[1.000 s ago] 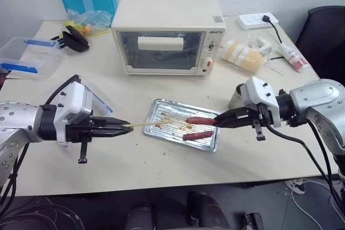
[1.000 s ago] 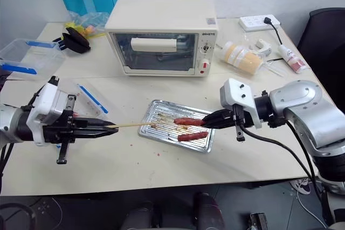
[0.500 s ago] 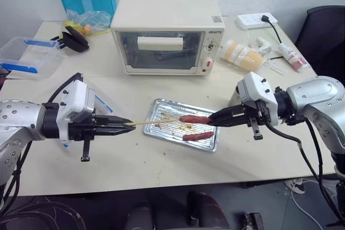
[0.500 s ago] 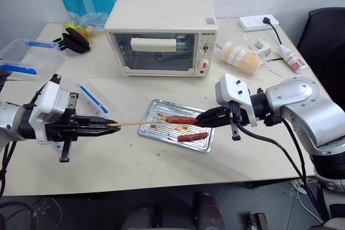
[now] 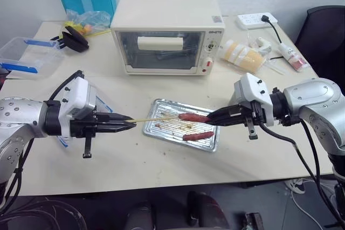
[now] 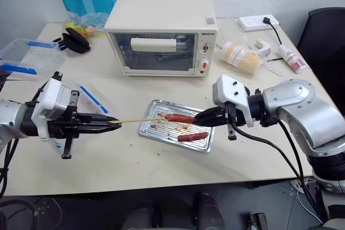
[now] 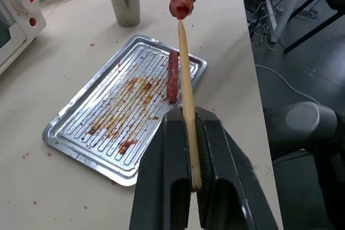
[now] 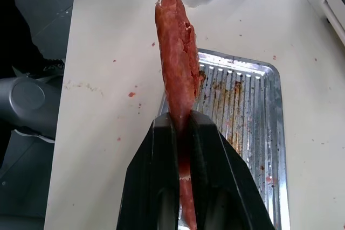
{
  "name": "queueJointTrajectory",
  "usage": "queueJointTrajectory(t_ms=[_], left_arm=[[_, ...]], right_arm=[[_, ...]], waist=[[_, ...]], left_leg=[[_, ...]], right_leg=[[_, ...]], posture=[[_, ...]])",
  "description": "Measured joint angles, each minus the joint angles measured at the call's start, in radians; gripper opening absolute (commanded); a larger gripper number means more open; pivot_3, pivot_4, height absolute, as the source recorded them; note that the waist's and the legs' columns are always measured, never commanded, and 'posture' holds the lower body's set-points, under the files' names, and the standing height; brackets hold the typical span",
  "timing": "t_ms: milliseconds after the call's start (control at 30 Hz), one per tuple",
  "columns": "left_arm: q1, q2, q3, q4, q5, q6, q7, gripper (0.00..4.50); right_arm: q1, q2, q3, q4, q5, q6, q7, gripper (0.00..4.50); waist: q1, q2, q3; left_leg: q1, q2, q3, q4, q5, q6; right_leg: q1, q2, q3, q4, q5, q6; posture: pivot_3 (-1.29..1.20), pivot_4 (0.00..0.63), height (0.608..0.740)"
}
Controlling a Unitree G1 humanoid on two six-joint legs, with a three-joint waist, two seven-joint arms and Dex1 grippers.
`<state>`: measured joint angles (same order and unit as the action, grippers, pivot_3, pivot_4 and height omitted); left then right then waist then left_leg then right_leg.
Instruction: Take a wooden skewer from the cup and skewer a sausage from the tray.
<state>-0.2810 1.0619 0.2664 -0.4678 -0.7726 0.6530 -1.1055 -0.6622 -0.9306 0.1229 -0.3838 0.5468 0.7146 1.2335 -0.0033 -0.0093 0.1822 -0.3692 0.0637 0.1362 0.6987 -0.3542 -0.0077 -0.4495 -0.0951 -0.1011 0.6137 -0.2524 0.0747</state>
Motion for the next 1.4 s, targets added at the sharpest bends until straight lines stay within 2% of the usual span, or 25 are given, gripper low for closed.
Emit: queueJointTrajectory(t_ms=[433,867,1400], left_arm=[[0.015,0.011,0.029,-0.001,0.000,0.000,-0.011,0.00],[-0.035,0.000,-0.020,0.005,0.000,-0.004,-0.009,0.00],[-0.034,0.013,-0.009,0.048,0.030,-0.021,-0.043,0.00]], right_arm=[[0.001,0.000,0.008,0.023,-0.019,-0.018,0.006,0.00],[-0.014,0.021,0.008,-0.010,0.013,0.024,-0.018,0.00],[-0.014,0.020,0.008,-0.009,0.021,0.027,-0.028,0.00]], waist=[[0.000,0.000,0.000],[0.000,0.000,0.000],[0.000,0.000,0.000]], left_leg=[[0.000,0.000,0.000,0.000,0.000,0.000],[0.000,0.000,0.000,0.000,0.000,0.000],[0.000,0.000,0.000,0.000,0.000,0.000]], right_leg=[[0.000,0.000,0.000,0.000,0.000,0.000],[0.000,0.000,0.000,0.005,0.000,0.000],[0.000,0.000,0.000,0.005,0.000,0.000]], posture=[[0.00,0.150,0.740],[0.00,0.150,0.740],[0.00,0.150,0.740]])
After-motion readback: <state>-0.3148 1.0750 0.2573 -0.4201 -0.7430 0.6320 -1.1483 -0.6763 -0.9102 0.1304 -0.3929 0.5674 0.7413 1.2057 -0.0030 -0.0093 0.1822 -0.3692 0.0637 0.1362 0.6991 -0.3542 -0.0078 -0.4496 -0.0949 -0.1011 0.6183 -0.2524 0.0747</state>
